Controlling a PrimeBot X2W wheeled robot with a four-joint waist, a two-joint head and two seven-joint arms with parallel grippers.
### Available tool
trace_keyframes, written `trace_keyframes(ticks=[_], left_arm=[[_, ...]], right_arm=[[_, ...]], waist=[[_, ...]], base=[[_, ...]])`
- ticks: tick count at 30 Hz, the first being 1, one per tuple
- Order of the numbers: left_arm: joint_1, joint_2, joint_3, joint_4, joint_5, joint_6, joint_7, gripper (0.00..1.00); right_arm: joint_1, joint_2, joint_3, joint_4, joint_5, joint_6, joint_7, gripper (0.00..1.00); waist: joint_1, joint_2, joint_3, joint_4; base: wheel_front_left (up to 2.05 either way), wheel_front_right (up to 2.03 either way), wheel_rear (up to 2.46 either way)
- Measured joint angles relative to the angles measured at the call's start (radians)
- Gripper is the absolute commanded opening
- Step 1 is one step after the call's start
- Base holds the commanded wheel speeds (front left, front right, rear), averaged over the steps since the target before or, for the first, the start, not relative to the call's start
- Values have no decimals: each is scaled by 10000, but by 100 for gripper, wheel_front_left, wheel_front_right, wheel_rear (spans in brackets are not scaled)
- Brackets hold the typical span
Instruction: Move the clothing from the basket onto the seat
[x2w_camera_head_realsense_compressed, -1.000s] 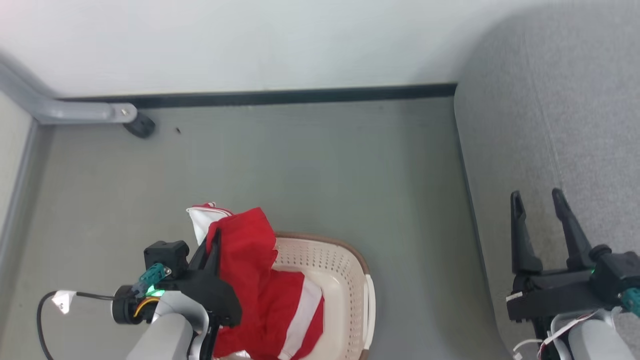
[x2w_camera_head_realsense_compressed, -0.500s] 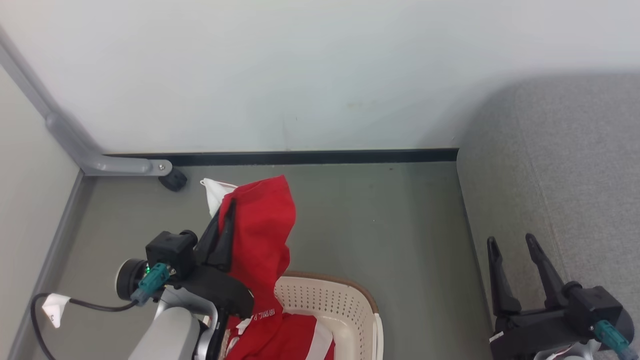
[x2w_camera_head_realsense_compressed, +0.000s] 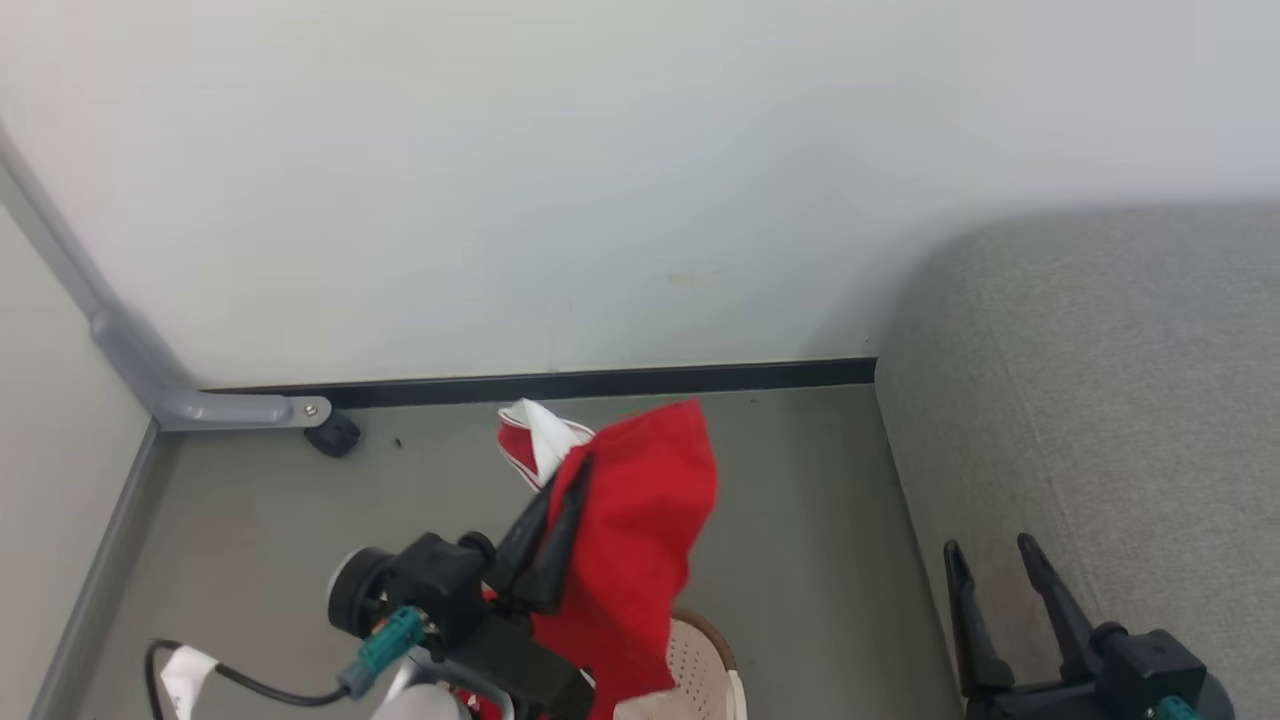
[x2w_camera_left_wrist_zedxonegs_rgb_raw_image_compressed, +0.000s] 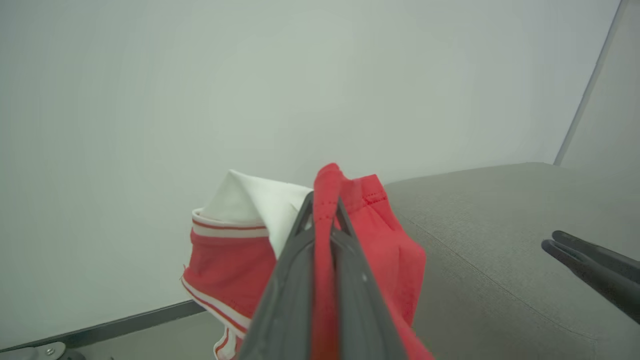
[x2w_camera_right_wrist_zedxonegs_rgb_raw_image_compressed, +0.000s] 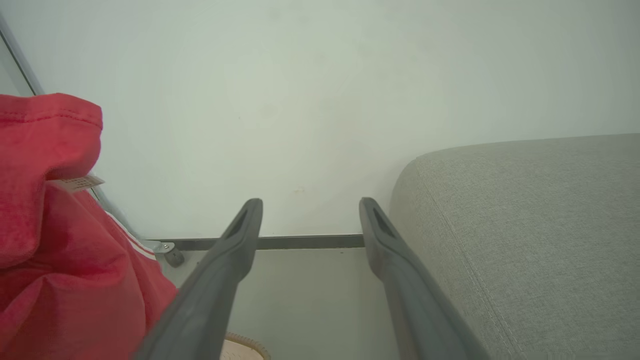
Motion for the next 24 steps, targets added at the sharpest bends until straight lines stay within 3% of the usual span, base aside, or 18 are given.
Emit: trace_keyframes(ticks=[10, 17, 24], left_arm=[[579, -48, -769, -349, 21, -182, 17, 0], [685, -54, -876, -531, 21, -184, 203, 0], [687, -50, -859, -591, 17, -184, 382, 0]], right_arm=[[377, 140, 267, -86, -50, 46, 2, 100], [603, 184, 389, -230, -50, 63, 2, 100], [603, 253, 667, -412, -50, 288, 0, 100]], waist=[[0, 0, -321, -356], [0, 1, -402, -475], [1, 1, -402, -474]], base=[[0, 0, 0], [0, 0, 0], [0, 0, 0]])
